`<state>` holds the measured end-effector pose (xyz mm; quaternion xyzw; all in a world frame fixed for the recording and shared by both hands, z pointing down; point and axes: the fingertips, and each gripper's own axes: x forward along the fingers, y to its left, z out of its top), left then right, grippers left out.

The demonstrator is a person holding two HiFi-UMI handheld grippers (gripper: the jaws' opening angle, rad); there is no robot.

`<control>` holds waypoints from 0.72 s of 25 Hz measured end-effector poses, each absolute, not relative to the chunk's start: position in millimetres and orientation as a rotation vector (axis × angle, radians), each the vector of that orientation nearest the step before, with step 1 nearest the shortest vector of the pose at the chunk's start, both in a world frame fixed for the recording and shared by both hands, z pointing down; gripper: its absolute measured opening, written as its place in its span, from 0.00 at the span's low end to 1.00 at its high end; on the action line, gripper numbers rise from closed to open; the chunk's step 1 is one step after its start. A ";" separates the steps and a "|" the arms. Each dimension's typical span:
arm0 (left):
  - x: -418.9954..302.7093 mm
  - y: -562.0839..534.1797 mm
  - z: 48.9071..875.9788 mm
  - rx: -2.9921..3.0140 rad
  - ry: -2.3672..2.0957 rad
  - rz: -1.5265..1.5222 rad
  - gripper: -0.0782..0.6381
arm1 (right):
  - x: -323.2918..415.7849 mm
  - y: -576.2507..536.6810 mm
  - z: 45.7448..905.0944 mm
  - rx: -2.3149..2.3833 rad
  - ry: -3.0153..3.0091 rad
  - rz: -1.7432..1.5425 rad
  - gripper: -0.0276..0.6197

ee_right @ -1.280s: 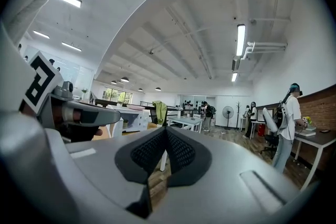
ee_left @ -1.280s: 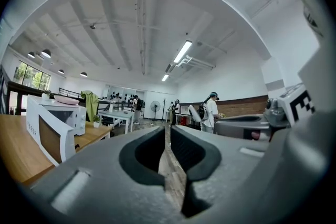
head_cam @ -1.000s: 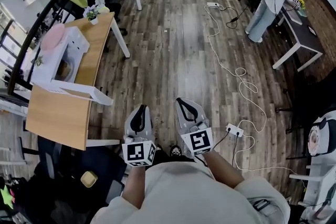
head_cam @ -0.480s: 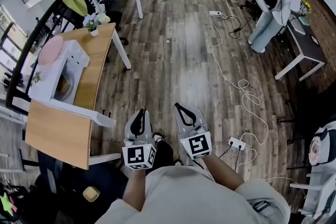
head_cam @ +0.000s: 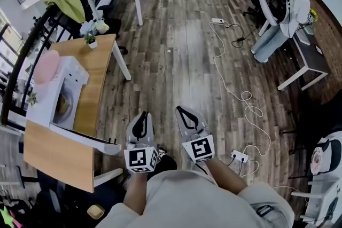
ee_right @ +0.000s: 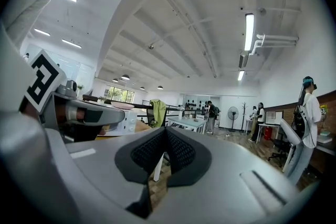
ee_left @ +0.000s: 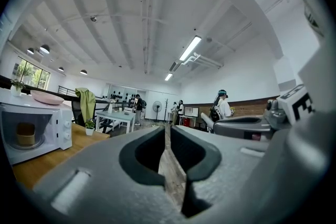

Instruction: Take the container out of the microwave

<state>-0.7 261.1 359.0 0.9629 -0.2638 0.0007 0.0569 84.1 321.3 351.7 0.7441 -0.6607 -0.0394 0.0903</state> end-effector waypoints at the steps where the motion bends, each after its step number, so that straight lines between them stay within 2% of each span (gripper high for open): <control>1: 3.0 251.1 358.0 2.920 -0.796 0.001 0.16 | 87.0 310.5 349.7 2.212 -1.965 -0.124 0.06; 8: 24.7 200.2 352.8 2.939 -0.750 0.016 0.16 | 100.4 246.8 342.0 2.236 -1.968 -0.119 0.06; 18: 16.1 149.9 365.7 2.872 -0.838 0.002 0.16 | 97.1 189.9 350.6 2.148 -2.018 -0.140 0.06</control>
